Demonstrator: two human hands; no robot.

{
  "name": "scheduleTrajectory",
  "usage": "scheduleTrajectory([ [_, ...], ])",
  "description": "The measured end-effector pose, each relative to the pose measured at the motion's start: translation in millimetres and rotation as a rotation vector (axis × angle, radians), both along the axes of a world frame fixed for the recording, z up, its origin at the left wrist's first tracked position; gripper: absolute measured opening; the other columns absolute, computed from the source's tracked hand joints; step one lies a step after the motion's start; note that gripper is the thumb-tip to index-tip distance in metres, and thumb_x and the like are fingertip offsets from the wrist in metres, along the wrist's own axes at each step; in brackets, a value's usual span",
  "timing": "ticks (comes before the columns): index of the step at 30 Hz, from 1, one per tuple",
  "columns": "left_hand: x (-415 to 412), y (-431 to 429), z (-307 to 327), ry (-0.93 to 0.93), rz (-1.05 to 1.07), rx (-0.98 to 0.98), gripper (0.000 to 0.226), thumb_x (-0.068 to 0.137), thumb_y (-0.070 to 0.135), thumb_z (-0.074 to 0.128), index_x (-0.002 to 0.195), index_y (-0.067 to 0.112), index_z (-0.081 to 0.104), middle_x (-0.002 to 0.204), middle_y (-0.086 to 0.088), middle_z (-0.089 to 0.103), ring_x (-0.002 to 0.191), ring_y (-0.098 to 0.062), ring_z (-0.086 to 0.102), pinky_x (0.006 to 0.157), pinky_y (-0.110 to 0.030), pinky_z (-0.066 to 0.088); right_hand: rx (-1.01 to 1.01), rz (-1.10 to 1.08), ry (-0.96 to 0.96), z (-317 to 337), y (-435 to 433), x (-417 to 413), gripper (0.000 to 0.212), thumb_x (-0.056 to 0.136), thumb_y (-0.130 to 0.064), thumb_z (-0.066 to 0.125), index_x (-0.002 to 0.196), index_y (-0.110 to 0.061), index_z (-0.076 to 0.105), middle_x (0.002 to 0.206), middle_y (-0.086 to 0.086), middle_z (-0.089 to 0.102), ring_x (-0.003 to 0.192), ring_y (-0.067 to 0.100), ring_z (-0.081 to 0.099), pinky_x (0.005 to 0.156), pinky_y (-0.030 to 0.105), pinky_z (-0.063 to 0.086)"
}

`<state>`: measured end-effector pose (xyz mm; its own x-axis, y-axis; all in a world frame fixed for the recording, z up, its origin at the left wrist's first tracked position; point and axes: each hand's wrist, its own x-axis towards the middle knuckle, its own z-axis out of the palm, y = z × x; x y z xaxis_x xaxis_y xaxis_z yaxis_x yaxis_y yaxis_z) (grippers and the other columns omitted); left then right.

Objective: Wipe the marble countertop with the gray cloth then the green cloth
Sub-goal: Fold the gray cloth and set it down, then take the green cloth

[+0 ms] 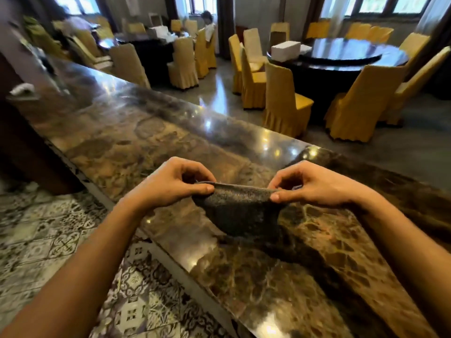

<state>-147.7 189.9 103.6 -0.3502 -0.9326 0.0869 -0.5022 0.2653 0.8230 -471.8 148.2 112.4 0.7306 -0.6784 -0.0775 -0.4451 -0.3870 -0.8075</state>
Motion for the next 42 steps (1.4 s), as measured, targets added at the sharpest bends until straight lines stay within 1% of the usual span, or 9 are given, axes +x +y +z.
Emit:
scheduleTrajectory([
  [8, 64.8, -94.1, -4.4, 0.077, 0.198, -0.079, 0.018, 0.089, -0.006, 0.069, 0.104, 0.001, 0.074, 0.088, -0.012, 0.075, 0.073, -0.003, 0.067, 0.069, -0.019, 0.054, -0.096, -0.208, -0.171, -4.4, -95.5, 54.9, 0.02, 0.086, -0.015, 0.075, 0.105, -0.007, 0.077, 0.096, 0.01, 0.076, 0.086, 0.02, 0.074, 0.078, 0.031, 0.062],
  [13, 103.5, -170.7, -17.4, 0.184, 0.323, -0.134, 0.016, 0.085, 0.003, 0.077, 0.094, 0.016, 0.076, 0.079, 0.008, 0.076, 0.073, -0.002, 0.068, 0.069, -0.019, 0.054, -0.043, -0.425, -0.322, -15.0, -140.7, 99.4, 0.016, 0.086, -0.008, 0.077, 0.1, 0.0, 0.077, 0.093, 0.022, 0.075, 0.08, 0.022, 0.073, 0.068, 0.03, 0.064],
  [19, 153.1, -250.3, -29.4, 0.269, 0.288, -0.08, 0.012, 0.087, 0.007, 0.076, 0.099, 0.009, 0.077, 0.088, -0.005, 0.076, 0.076, -0.006, 0.067, 0.06, -0.019, 0.052, 0.024, -0.582, -0.347, -32.3, -170.4, 157.4, 0.011, 0.088, -0.003, 0.075, 0.099, -0.006, 0.078, 0.085, 0.01, 0.077, 0.074, 0.014, 0.073, 0.065, 0.023, 0.059],
  [25, 185.6, -333.5, -59.7, 0.243, 0.234, 0.053, 0.009, 0.085, 0.009, 0.078, 0.093, 0.014, 0.077, 0.077, -0.001, 0.073, 0.063, -0.002, 0.061, 0.05, -0.014, 0.045, 0.131, -0.746, -0.267, -53.8, -212.9, 198.6, 0.016, 0.089, -0.005, 0.075, 0.104, -0.001, 0.076, 0.087, 0.02, 0.072, 0.072, 0.024, 0.073, 0.065, 0.025, 0.061],
  [29, 177.5, -399.2, -98.4, 0.101, 0.234, 0.112, 0.01, 0.083, 0.012, 0.081, 0.09, 0.018, 0.076, 0.076, -0.006, 0.072, 0.062, -0.012, 0.06, 0.05, -0.019, 0.047, 0.111, -0.878, -0.048, -84.7, -264.0, 206.3, 0.013, 0.09, -0.013, 0.076, 0.103, -0.009, 0.077, 0.089, 0.006, 0.074, 0.077, 0.016, 0.074, 0.063, 0.014, 0.057],
  [31, 169.4, -423.3, -117.9, 0.049, 0.233, 0.169, 0.016, 0.084, 0.013, 0.08, 0.098, 0.021, 0.075, 0.088, -0.005, 0.075, 0.075, -0.015, 0.067, 0.057, -0.022, 0.053, 0.106, -0.923, 0.093, -100.9, -288.8, 204.2, 0.016, 0.093, -0.021, 0.074, 0.109, -0.019, 0.073, 0.102, -0.001, 0.072, 0.089, 0.009, 0.07, 0.069, 0.013, 0.053],
  [33, 160.3, -435.5, -132.7, -0.059, 0.198, 0.184, 0.029, 0.086, 0.016, 0.078, 0.114, 0.018, 0.071, 0.102, 0.001, 0.074, 0.091, -0.013, 0.069, 0.077, -0.025, 0.057, 0.097, -0.978, 0.259, -120.2, -305.5, 203.8, 0.025, 0.094, -0.026, 0.071, 0.119, -0.026, 0.067, 0.117, 0.001, 0.069, 0.109, 0.017, 0.066, 0.09, 0.029, 0.055],
  [36, 147.2, -428.4, -145.2, -0.181, 0.133, 0.077, 0.036, 0.087, 0.018, 0.076, 0.121, 0.015, 0.068, 0.106, 0.002, 0.071, 0.093, -0.011, 0.066, 0.09, -0.023, 0.049, -0.198, -0.989, 0.49, -135.7, -289.3, 227.2, 0.045, 0.091, -0.023, 0.07, 0.134, -0.014, 0.062, 0.128, 0.013, 0.066, 0.119, 0.031, 0.062, 0.102, 0.041, 0.048],
  [42, 160.8, -386.2, -166.7, -0.265, -0.003, -0.155, 0.031, 0.086, 0.017, 0.072, 0.117, 0.013, 0.07, 0.109, -0.004, 0.075, 0.093, -0.019, 0.069, 0.092, -0.036, 0.053, -0.26, -0.613, 0.303, -166.5, -164.5, 342.9, 0.036, 0.086, -0.039, 0.072, 0.113, -0.015, 0.068, 0.104, 0.006, 0.066, 0.096, 0.027, 0.06, 0.082, 0.042, 0.052],
])
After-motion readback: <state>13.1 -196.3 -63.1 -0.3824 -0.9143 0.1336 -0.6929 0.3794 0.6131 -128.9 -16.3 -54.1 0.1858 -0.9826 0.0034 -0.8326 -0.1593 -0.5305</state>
